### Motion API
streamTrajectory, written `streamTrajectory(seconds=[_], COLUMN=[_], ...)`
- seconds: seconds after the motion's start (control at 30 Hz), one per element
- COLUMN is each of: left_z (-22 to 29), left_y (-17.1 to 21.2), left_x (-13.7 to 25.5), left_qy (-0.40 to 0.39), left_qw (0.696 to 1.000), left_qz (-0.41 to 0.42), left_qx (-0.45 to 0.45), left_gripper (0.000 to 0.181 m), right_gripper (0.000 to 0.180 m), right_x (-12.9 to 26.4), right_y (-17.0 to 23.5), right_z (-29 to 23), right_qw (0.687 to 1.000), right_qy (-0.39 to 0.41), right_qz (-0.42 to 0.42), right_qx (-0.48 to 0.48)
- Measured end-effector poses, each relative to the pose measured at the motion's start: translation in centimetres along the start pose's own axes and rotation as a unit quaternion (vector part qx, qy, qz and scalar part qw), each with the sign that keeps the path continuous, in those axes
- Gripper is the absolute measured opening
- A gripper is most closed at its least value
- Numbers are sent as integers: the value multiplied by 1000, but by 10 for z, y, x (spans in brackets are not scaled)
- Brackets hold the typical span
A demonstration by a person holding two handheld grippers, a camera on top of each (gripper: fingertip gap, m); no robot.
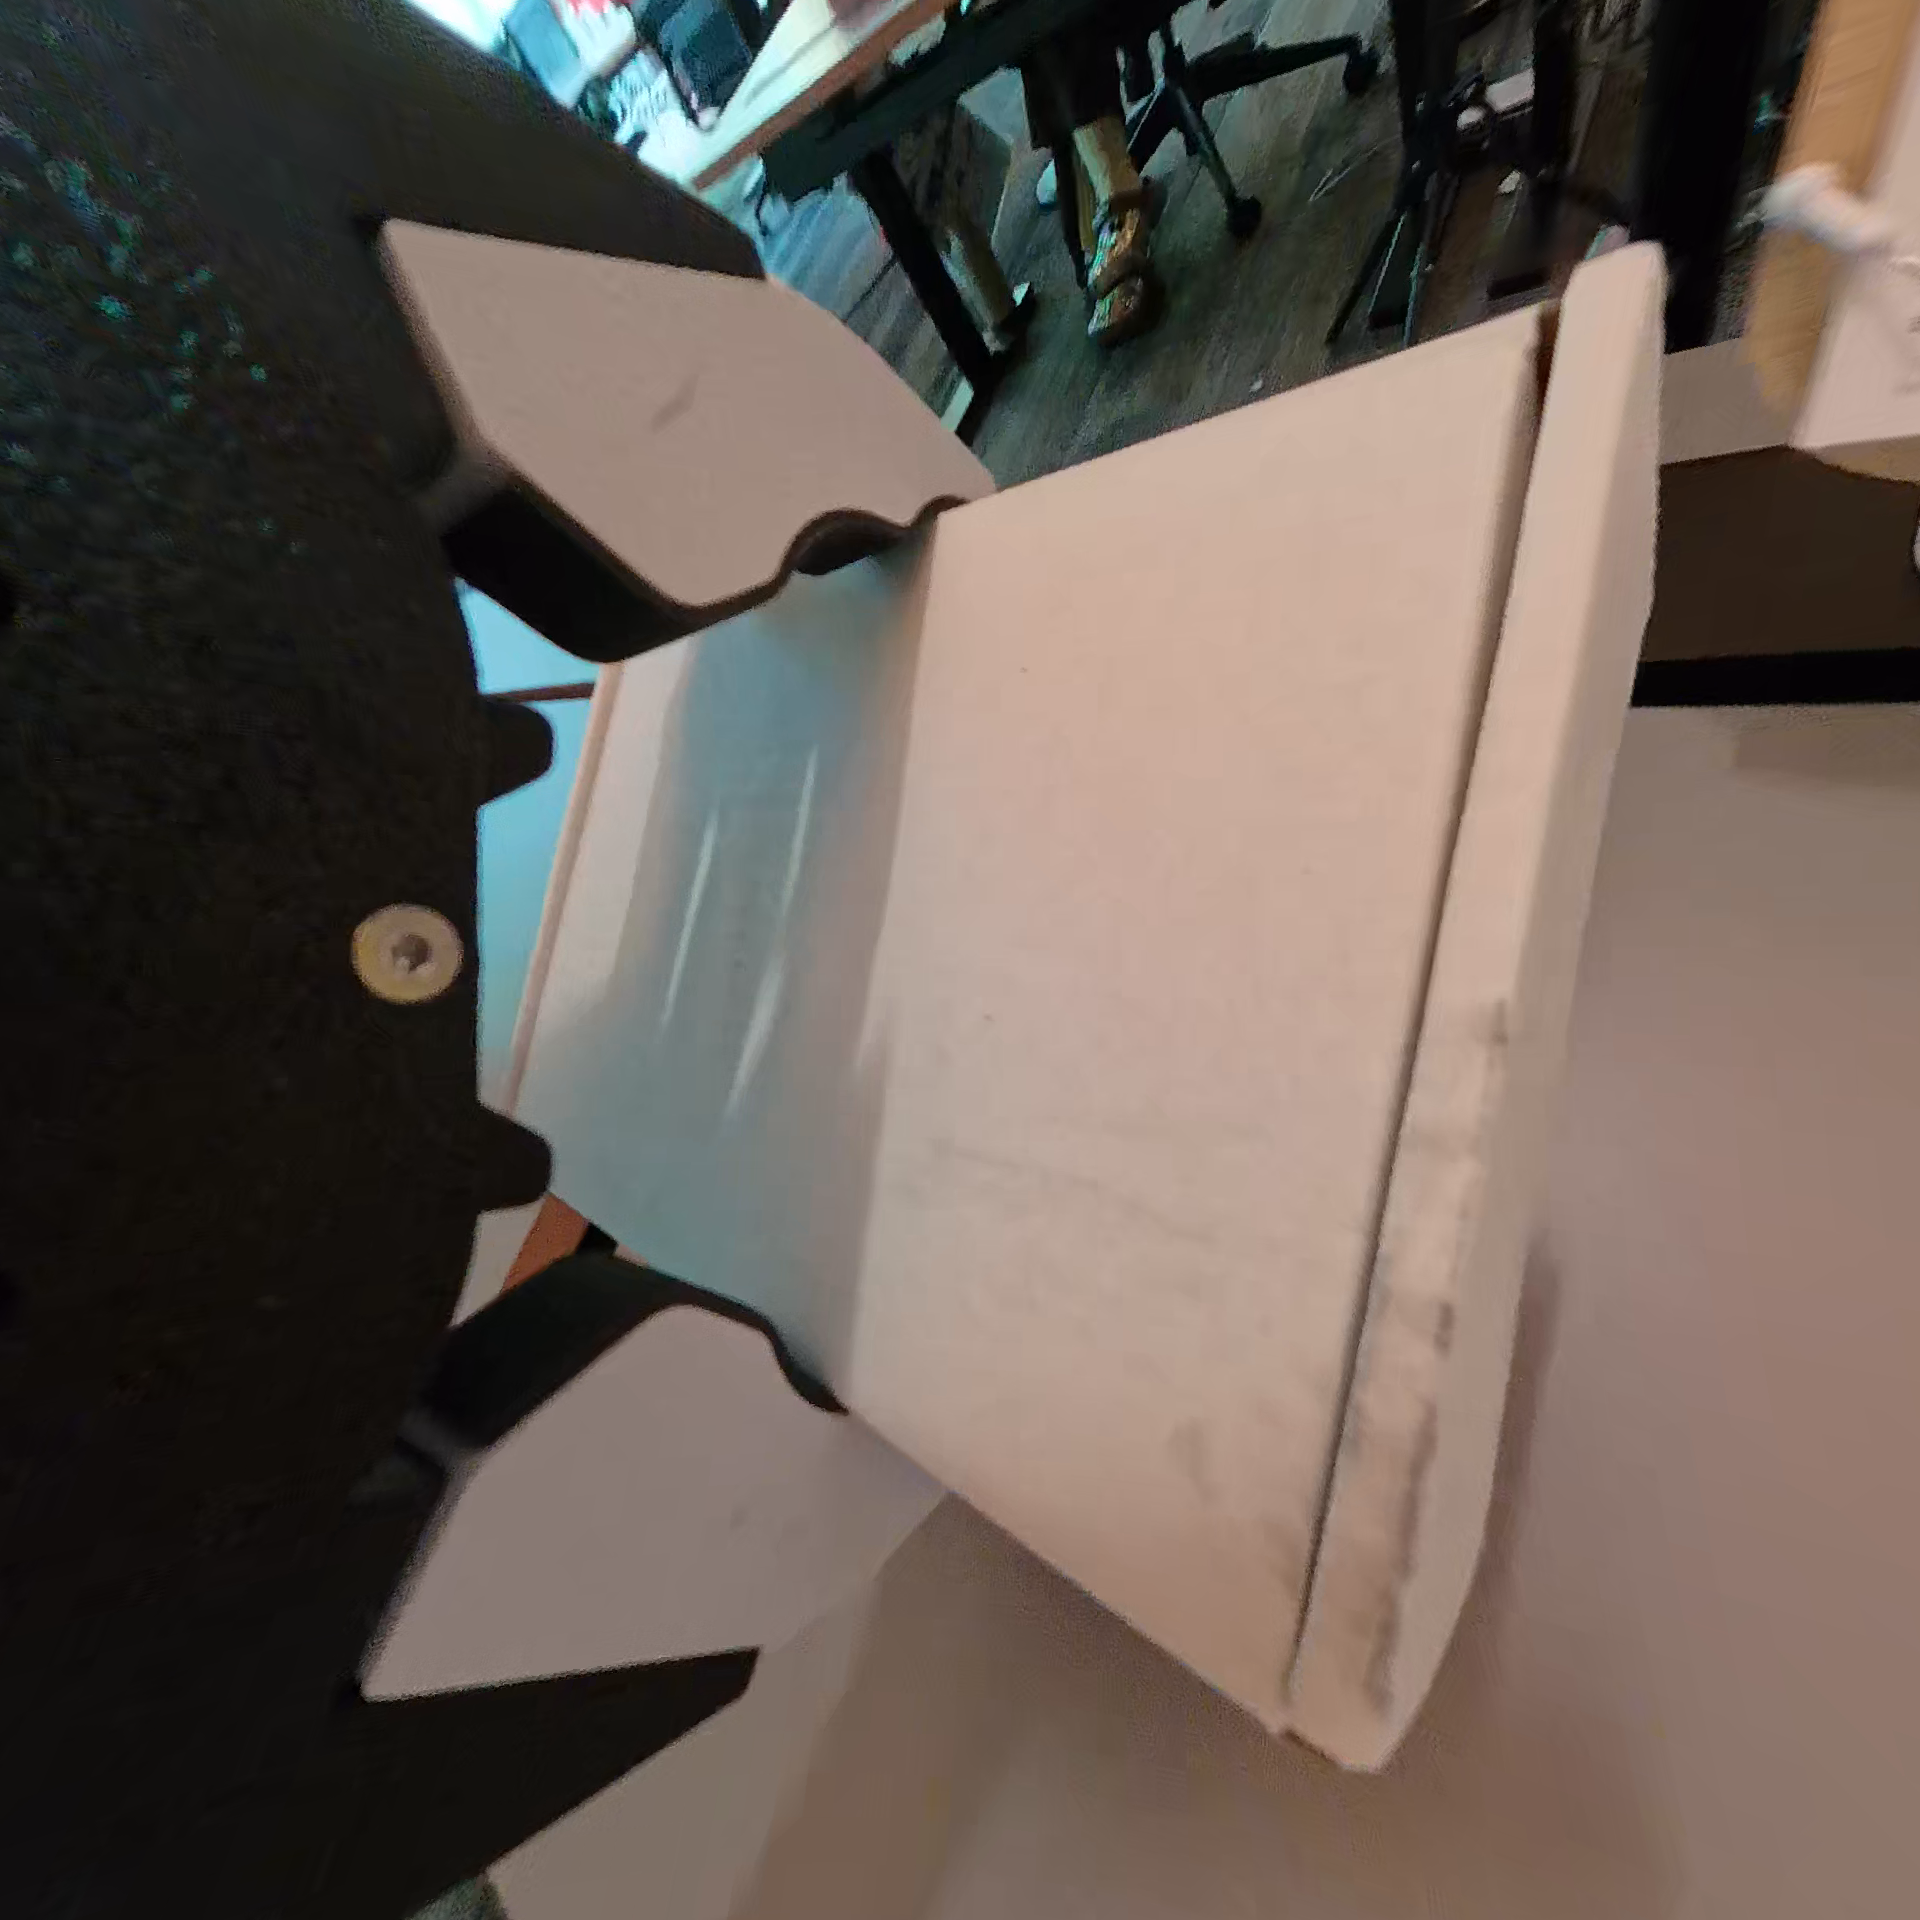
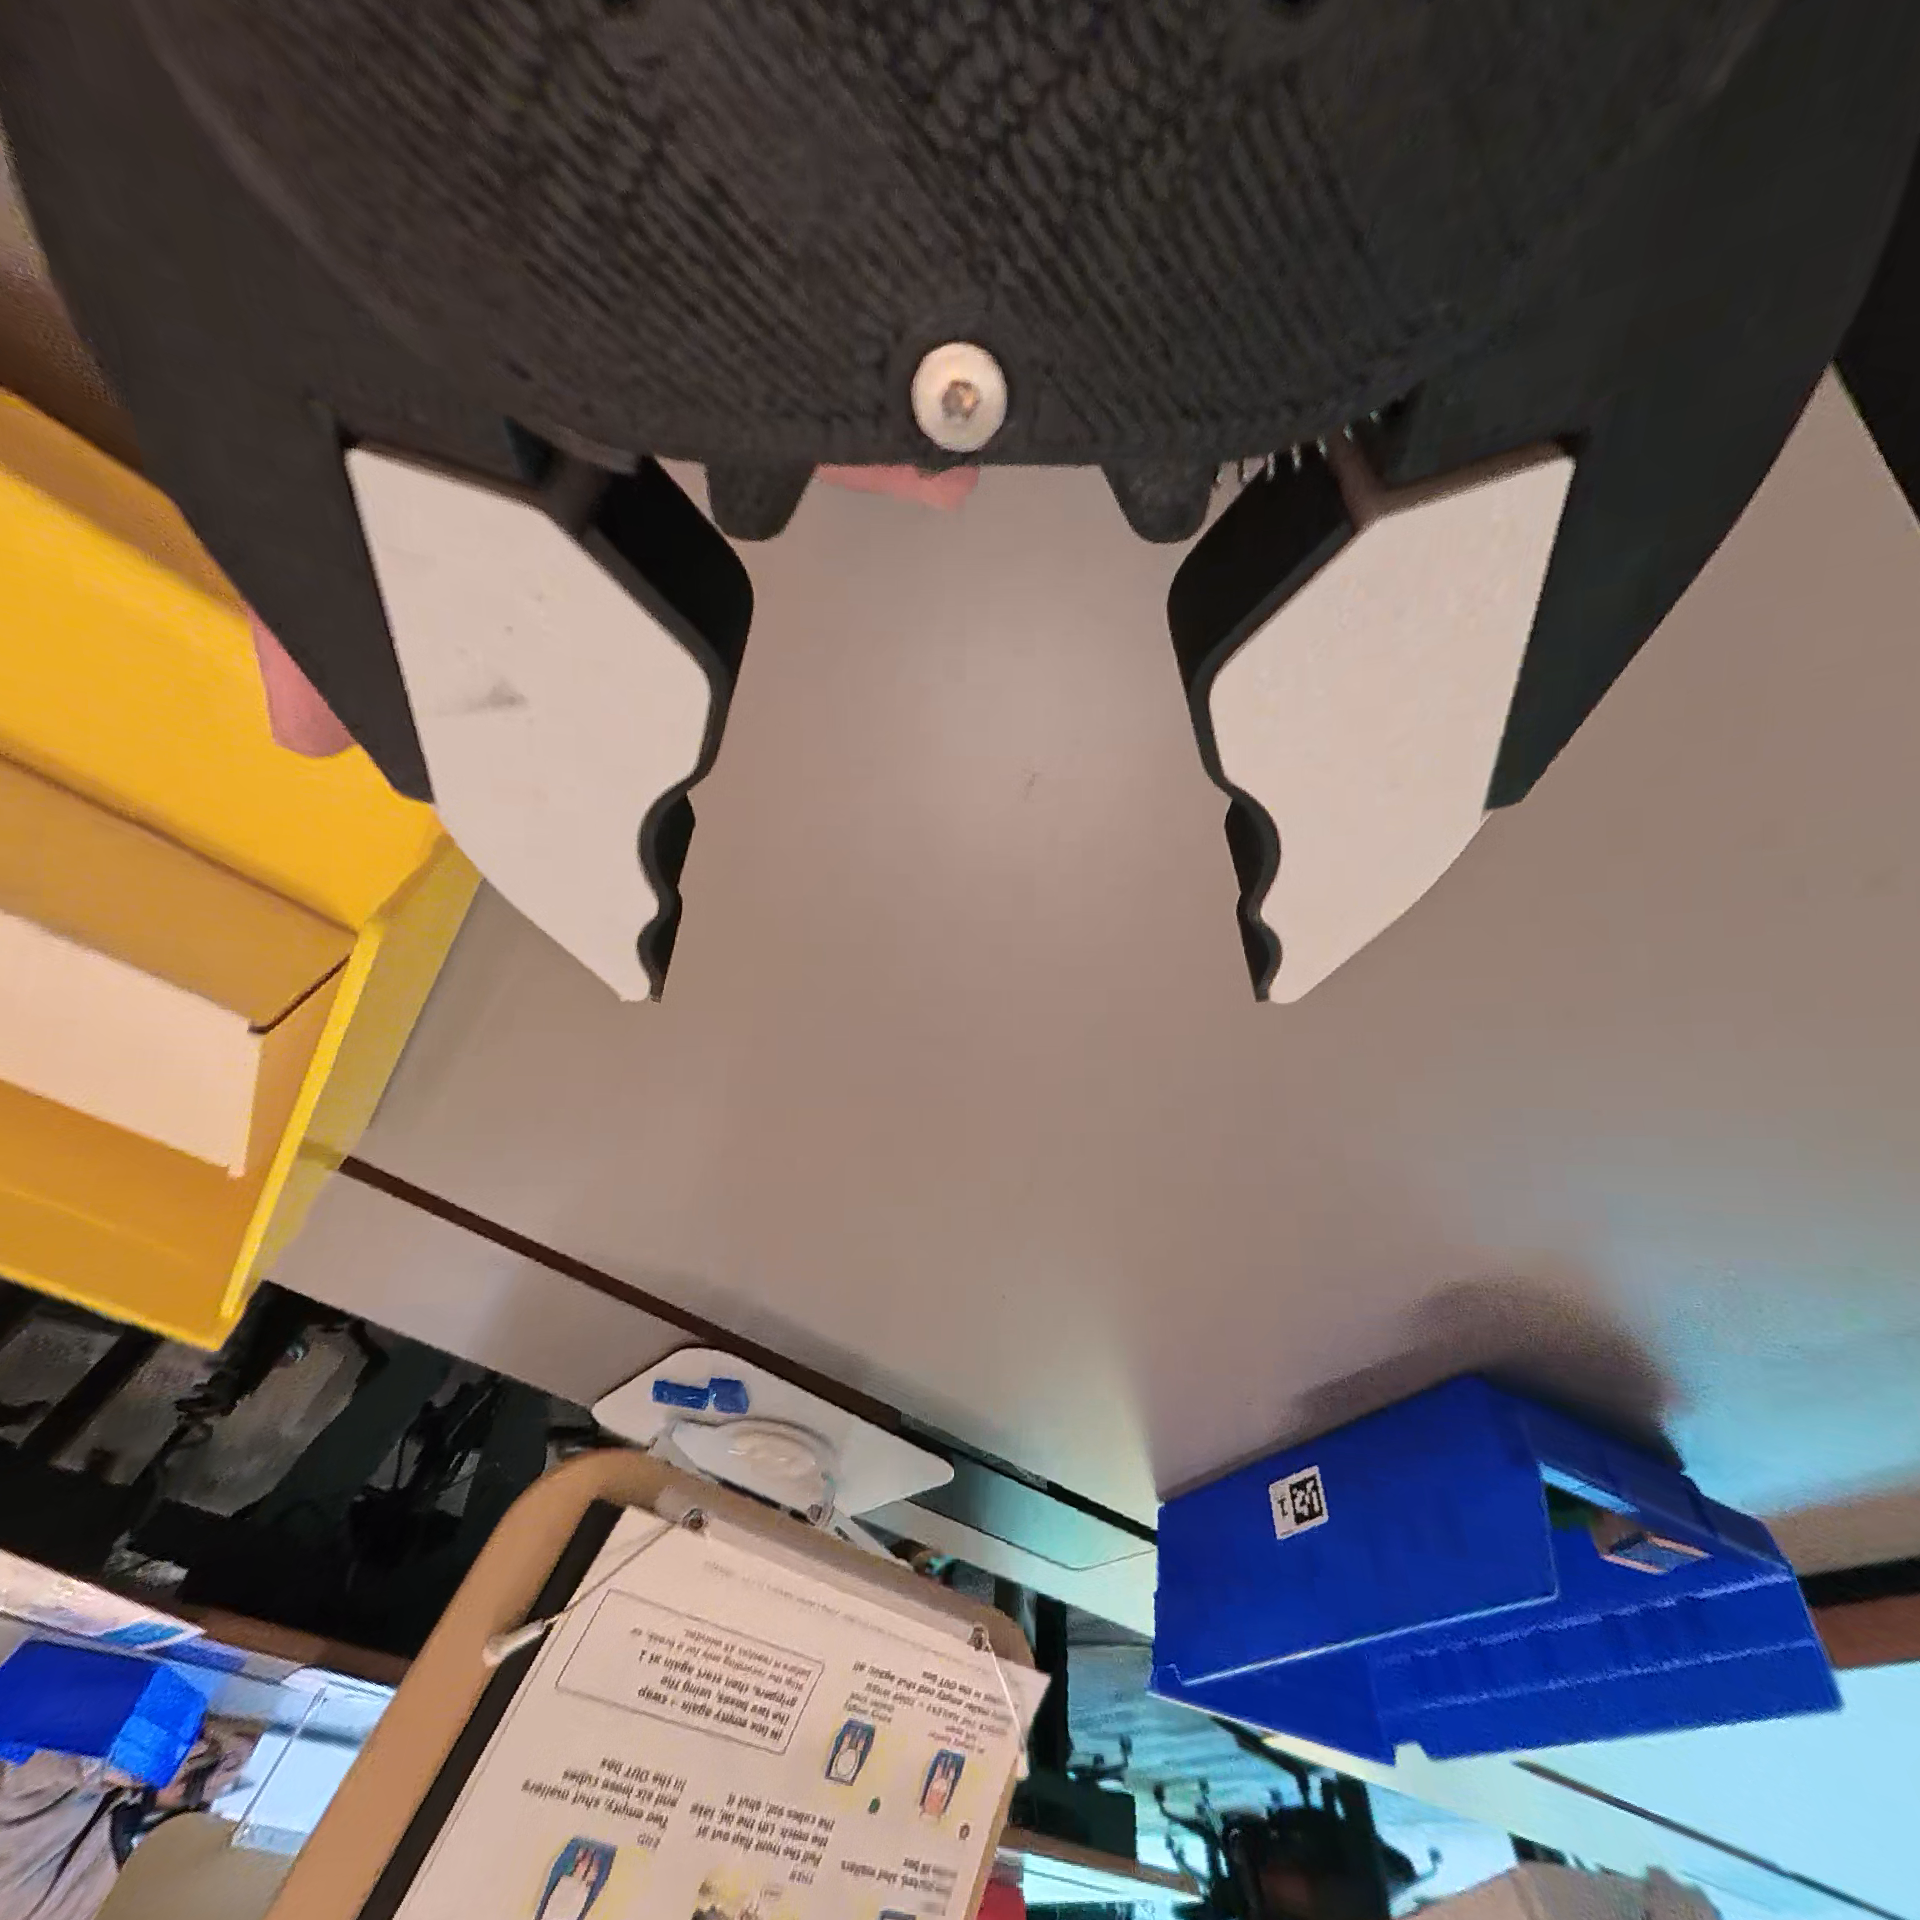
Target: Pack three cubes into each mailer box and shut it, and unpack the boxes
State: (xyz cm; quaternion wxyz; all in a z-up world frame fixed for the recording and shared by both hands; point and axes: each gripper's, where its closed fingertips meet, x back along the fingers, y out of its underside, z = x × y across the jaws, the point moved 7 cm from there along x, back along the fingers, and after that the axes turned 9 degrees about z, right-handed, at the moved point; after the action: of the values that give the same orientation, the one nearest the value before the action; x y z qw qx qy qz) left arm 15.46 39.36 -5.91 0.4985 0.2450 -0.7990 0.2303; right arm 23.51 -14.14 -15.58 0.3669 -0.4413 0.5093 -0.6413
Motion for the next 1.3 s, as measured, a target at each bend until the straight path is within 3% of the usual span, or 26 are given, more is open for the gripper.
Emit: streamTrajectory(seconds=[0.17,0.3,0.43,0.63,0.83,0.97,1.3], left_z=[57,117,172,232,251,261,275], left_y=[-63,-110,-151,-189,-208,-212,-210], left_x=[29,29,9,-35,-65,-88,-113], left_qy=[25,43,63,104,106,139,99], left_qw=[999,995,995,994,994,990,995], left_qz=[-14,-13,25,26,10,1,-6], left_qx=[-45,-90,-73,-19,-21,3,-23], left_gripper=[144,145,145,145,145,145,143], right_gripper=[98,96,94,94,93,93,91], right_x=[-13,-3,23,39,27,14,-1], right_y=[-49,-61,-41,6,27,37,61], right_z=[-9,-32,-55,-41,-32,-37,-49], right_qw=[1000,999,999,996,990,990,990], right_qy=[-1,3,-6,46,60,57,51], right_qz=[2,-2,28,-21,-26,-49,-94], right_qx=[-19,-43,-21,-69,-128,-121,-92])
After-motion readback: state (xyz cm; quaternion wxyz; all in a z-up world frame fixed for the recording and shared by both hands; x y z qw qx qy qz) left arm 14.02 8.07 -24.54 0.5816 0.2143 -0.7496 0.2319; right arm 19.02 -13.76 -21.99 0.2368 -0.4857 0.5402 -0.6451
